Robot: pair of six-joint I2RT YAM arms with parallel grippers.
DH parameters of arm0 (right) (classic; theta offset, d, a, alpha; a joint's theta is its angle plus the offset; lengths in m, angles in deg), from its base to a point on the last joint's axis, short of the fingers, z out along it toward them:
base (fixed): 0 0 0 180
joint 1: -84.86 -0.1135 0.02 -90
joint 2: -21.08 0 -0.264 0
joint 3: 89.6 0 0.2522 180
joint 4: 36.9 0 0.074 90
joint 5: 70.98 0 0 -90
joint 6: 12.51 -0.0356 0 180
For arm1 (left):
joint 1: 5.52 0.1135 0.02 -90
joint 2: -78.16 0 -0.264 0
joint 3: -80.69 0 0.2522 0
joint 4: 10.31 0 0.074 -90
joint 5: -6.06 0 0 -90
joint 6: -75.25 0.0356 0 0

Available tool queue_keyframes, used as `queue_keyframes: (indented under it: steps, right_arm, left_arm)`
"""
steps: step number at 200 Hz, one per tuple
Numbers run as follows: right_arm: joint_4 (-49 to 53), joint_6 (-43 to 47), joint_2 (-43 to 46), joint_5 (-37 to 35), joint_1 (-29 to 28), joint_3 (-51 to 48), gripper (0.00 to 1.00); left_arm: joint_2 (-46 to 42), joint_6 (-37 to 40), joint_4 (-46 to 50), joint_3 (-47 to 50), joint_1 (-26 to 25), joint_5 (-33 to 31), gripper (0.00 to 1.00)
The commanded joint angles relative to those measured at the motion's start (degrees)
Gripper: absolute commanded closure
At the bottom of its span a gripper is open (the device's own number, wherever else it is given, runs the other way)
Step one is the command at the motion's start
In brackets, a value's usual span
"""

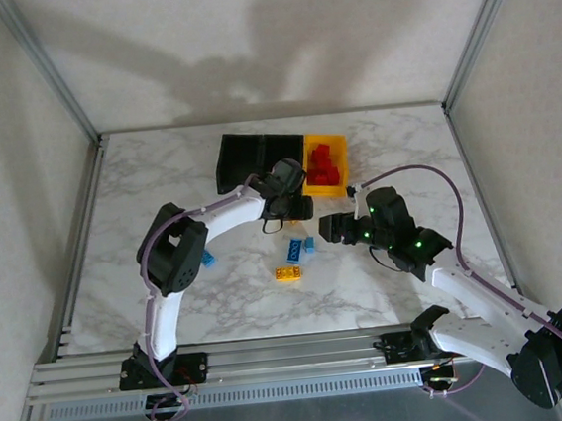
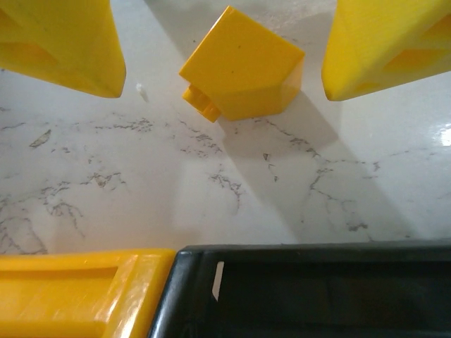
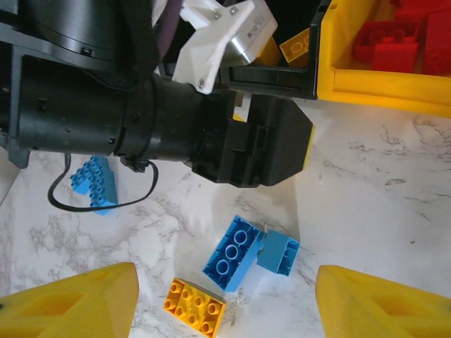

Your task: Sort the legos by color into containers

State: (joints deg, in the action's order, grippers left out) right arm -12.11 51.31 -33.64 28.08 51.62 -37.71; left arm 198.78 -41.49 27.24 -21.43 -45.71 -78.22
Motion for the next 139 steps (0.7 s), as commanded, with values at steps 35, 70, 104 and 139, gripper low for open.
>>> queue_keyframes:
  steps: [35, 70, 104, 139]
  right_arm:
    - [0.27, 0.67, 1.01, 0.08, 0.8, -0.26, 0.33]
    - [0.26, 0.77, 0.97, 0.07, 0.93, -0.16, 0.33]
    - [0.33, 0.85, 1.08, 0.25, 1.01, -0.44, 0.33]
    - [0.67, 0.65, 0.91, 0.28, 1.12, -1.04, 0.33]
  left_arm:
    - [2.6, 0.29, 2.71, -3.04, -1.0, -4.52, 0.31]
    - [3.96, 0.07, 2.99, -4.38, -1.12, -4.66, 0.41]
    - [4.43, 0.33, 3.65, -4.6, -1.24, -5.68, 0.43]
    - [4.89, 0.29, 3.88, -4.11, -1.3, -6.28, 0.42]
